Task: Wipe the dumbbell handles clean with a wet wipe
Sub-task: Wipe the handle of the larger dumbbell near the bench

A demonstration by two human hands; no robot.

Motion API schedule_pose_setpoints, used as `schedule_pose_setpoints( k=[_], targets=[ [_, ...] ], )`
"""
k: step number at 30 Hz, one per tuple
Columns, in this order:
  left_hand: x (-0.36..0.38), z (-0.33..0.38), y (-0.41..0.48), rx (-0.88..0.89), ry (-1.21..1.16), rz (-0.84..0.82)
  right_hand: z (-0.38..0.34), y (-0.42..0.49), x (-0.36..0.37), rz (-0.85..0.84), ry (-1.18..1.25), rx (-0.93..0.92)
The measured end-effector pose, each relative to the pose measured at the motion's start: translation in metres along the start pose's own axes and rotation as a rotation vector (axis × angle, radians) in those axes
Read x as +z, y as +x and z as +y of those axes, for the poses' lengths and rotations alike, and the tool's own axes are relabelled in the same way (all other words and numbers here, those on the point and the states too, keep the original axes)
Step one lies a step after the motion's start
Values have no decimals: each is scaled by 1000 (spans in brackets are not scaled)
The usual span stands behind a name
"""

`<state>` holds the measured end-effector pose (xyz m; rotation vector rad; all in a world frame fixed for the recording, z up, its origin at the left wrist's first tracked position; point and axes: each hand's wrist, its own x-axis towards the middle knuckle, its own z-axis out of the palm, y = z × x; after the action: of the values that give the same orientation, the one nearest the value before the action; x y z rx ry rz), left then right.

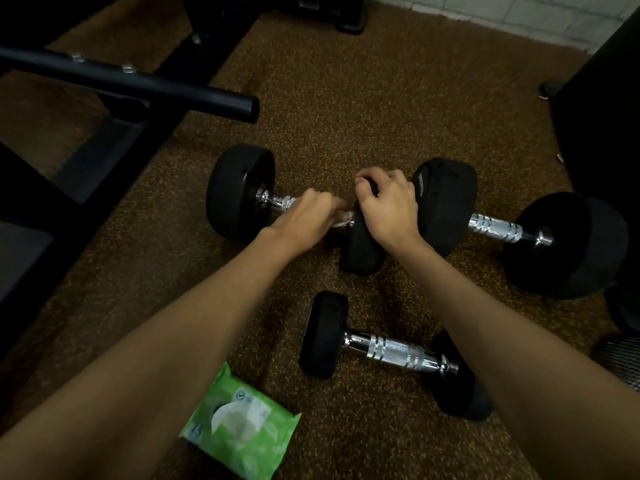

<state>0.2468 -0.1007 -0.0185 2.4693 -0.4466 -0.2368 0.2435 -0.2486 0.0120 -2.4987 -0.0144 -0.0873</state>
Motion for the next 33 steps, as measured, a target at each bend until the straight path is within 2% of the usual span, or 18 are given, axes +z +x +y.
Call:
schedule_pose_setpoints(
  k=[5, 12, 18, 23, 29, 33],
  targets=[
    [-10, -9, -4, 86, 36, -94, -4, -5, -3, 6, 12, -7],
    [-6, -10, -1, 28, -64, -4, -7, -6, -5, 25, 29, -21],
    [-11, -14, 4, 30, 1, -135, -5, -4, -3, 32, 18, -26],
    [-6, -13, -2, 126, 38, -36, -2, -2, -1, 51, 35, -42],
    [2, -7, 1, 80, 67, 98, 3, 6, 3, 47, 42, -34],
    [15, -4, -15, 260, 240, 141, 3, 6, 2, 44, 53, -25]
  ],
)
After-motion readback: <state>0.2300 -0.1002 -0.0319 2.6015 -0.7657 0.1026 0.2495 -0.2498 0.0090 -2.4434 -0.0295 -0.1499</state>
